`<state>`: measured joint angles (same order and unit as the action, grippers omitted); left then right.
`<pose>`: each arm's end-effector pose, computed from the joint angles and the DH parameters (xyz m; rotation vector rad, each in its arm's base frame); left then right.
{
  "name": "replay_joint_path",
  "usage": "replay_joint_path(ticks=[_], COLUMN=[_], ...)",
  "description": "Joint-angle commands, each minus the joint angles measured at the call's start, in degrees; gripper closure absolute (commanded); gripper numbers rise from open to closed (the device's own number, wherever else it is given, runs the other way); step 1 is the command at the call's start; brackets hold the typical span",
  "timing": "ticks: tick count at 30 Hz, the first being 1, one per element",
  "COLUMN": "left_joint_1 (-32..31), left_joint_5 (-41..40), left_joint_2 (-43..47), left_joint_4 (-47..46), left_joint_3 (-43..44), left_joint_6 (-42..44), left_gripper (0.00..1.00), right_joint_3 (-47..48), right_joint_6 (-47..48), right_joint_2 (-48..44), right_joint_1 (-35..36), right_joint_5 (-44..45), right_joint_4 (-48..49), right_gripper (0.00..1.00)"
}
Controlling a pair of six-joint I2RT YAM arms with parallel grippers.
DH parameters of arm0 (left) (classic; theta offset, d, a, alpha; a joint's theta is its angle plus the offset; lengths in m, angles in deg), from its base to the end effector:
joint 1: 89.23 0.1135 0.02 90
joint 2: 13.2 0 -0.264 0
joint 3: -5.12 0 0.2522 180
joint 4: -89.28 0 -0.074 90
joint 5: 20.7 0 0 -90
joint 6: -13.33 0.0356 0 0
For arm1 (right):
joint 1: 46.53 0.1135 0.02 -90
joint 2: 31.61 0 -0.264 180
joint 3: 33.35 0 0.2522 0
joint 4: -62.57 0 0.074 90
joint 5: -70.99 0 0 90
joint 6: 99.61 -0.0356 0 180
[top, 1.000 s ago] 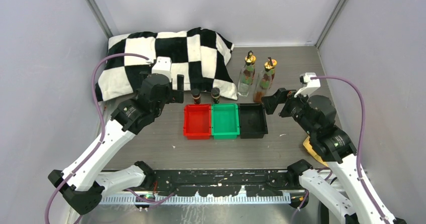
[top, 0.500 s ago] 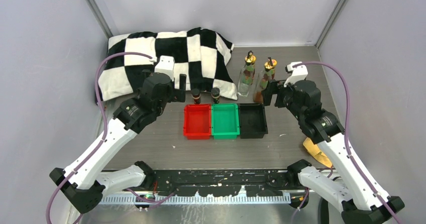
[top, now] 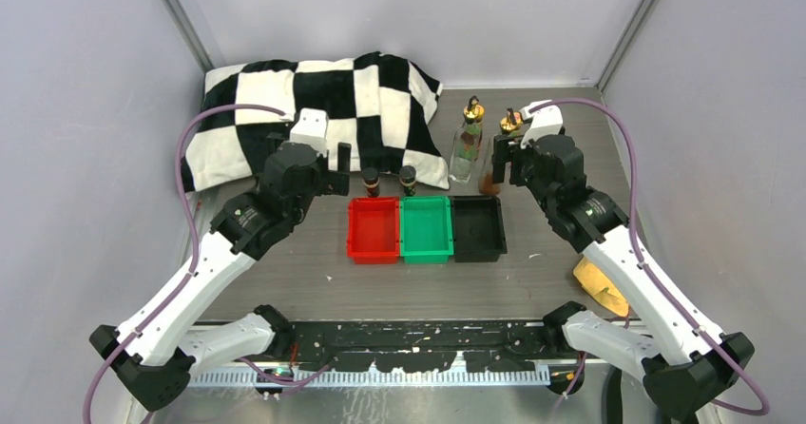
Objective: Organize the condiment bottles
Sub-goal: Move the bottle to the center of the board.
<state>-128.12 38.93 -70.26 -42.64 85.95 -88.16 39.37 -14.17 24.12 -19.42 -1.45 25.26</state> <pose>0.1691 -0.1132 0.3936 0.1269 1.9301 -0.0556 0.1952 0.0878 0.3679 -0.1710 1.9013 0.0785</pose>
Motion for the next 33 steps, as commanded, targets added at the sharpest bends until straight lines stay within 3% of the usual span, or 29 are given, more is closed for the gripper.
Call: replay_joint_path(ticks=[1, 18, 33], left_joint_1=[-0.2, -0.2, -0.2], left_joint_5=[0.3, 1.1, 1.5], left_joint_2=[1.2, 2.7, 2.0], left_joint_4=[-3.9, -7.6, -8.4], left_joint_3=[-0.6, -4.6, -5.4], left_joint_6=[1.1, 2.6, 2.9], left_gripper=[0.01, 0.01, 0.01], right_joint_3=[3.7, 4.0, 10.4], right_joint_6=[4.0, 8.8, 9.9], right_joint_2=[0.7, 6.1, 11.2], right_joint_1=[0.7, 0.7, 0.6], right_joint_5=[5.4, 8.3, 9.0], right_joint_4=[4.9, 12.9, 10.8], right_gripper=[0.18, 0.18, 0.17])
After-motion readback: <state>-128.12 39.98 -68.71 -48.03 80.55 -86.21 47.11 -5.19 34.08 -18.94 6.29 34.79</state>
